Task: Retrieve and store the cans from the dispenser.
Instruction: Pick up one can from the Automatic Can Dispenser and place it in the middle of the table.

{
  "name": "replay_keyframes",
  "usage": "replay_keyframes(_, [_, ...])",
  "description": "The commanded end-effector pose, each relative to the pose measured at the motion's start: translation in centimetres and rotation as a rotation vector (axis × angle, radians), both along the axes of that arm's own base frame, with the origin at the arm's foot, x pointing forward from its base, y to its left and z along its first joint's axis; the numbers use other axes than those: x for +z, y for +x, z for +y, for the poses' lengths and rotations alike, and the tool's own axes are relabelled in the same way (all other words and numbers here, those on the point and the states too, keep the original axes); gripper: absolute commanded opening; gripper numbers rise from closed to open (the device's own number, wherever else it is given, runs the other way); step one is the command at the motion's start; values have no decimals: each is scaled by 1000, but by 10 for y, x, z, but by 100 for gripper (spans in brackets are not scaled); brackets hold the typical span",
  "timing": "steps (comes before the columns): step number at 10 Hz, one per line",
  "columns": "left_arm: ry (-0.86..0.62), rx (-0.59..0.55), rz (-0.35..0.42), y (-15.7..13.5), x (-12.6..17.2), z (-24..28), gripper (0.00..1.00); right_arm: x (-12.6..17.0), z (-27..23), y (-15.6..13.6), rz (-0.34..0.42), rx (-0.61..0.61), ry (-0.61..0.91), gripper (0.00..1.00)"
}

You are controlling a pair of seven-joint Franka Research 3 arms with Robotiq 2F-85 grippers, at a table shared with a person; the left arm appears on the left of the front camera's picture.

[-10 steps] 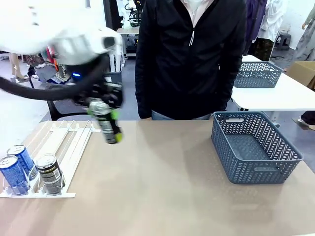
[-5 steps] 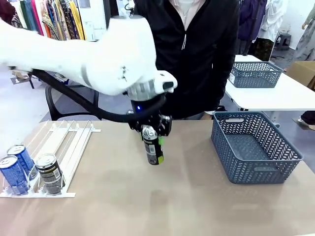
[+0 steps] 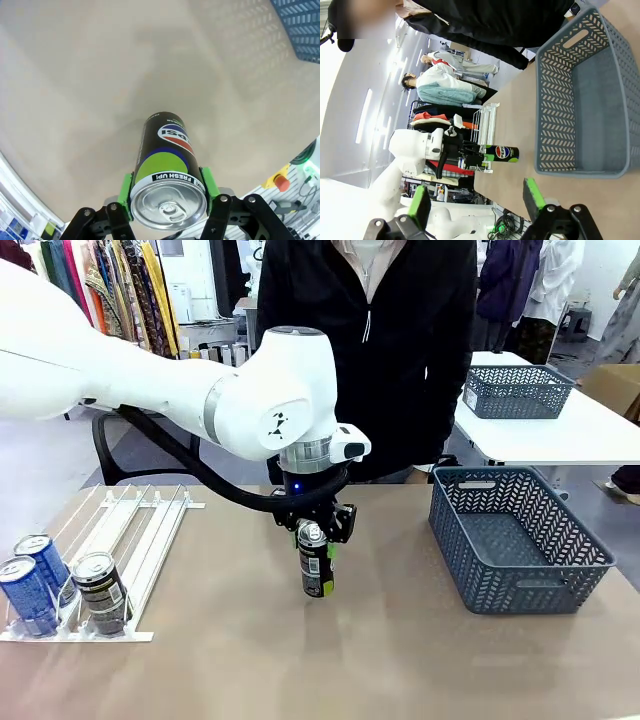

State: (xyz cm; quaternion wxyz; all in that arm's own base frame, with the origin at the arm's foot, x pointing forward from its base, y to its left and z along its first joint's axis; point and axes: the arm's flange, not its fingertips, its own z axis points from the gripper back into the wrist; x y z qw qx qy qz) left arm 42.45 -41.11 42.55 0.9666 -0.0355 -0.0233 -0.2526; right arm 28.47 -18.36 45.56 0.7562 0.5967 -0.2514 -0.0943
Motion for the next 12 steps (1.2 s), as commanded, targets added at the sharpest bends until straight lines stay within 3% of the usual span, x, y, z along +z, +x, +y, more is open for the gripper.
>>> replay_keyframes(1, [23,18,-2,3,2,3,0,4,0,2,-23,-8,18,100])
replay_keyframes(4, [16,4,6,3,-12,4,2,4,0,2,-23,-8,18,100])
replay_keyframes(5, [18,2,19,4,-15,3,23,4,0,2,-23,-8,18,100])
replay_keyframes(6, [23,7,26,4,-16,2,77,4,0,2,-23,-8,18,100])
replay_keyframes(7, [30,4,23,4,-17,2,100,4,0,2,-23,-8,18,100])
replay_keyframes(10, [22,10,-3,1,-9,5,100,4,0,2,-23,-8,18,100])
replay_keyframes(12, [-11,47,-24,-10,33,18,100,4,0,2,-23,-8,18,100])
